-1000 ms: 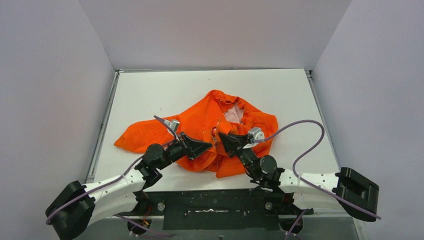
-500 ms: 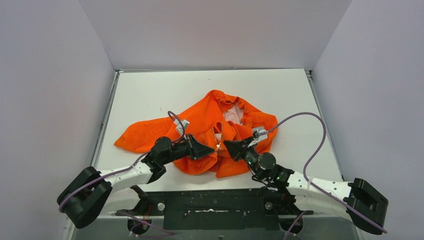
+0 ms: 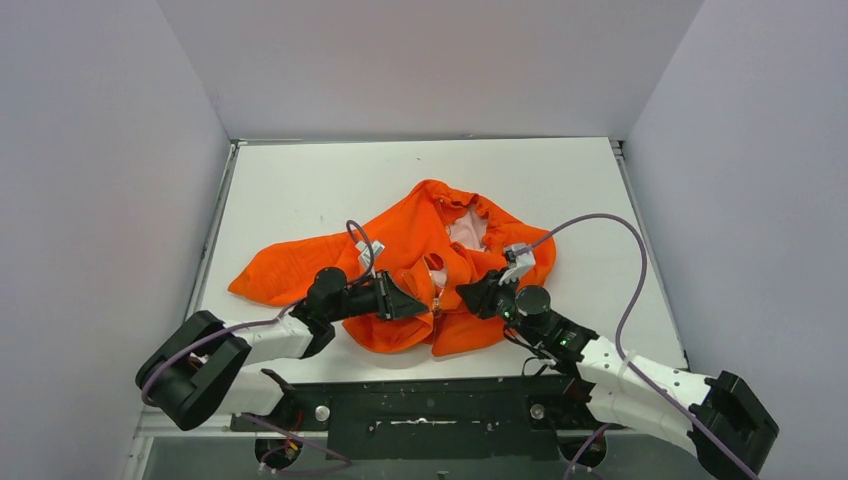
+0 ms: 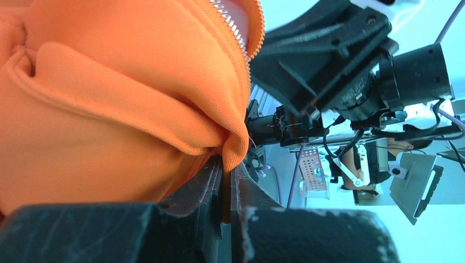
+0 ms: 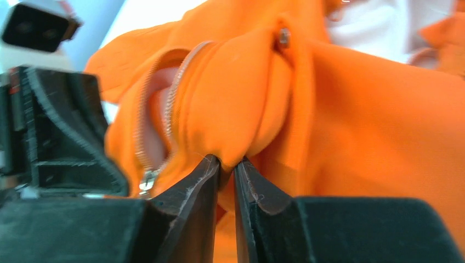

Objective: Zip up the jacket

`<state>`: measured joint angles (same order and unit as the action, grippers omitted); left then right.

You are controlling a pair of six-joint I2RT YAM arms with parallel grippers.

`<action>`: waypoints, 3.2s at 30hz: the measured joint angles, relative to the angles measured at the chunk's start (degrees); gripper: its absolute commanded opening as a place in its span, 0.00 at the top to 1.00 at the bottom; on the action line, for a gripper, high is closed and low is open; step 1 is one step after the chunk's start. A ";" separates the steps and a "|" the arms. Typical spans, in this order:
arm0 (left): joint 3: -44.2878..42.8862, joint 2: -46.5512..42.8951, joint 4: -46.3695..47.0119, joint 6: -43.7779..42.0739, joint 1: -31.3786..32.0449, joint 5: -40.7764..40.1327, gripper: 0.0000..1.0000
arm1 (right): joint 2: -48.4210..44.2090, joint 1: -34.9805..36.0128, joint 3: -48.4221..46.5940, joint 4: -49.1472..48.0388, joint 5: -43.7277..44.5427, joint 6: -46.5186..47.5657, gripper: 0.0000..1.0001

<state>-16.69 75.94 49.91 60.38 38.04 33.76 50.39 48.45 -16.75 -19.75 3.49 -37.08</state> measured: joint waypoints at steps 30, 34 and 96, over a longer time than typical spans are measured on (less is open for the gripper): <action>1.40 -3.13 -2.67 14.47 -4.66 9.38 1.00 | -8.55 2.95 -10.32 14.01 -27.19 38.64 0.40; 1.40 -5.53 -4.20 15.82 -5.66 10.64 1.00 | -6.32 9.38 -11.50 15.52 -23.71 48.24 0.37; 1.60 -8.76 -5.86 20.44 -8.26 14.75 1.00 | 34.82 41.83 0.22 -50.49 37.83 117.28 0.57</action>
<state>-15.09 67.18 44.05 80.82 29.78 48.51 85.21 90.28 -16.53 -70.24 41.32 80.20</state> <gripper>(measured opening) 0.041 0.500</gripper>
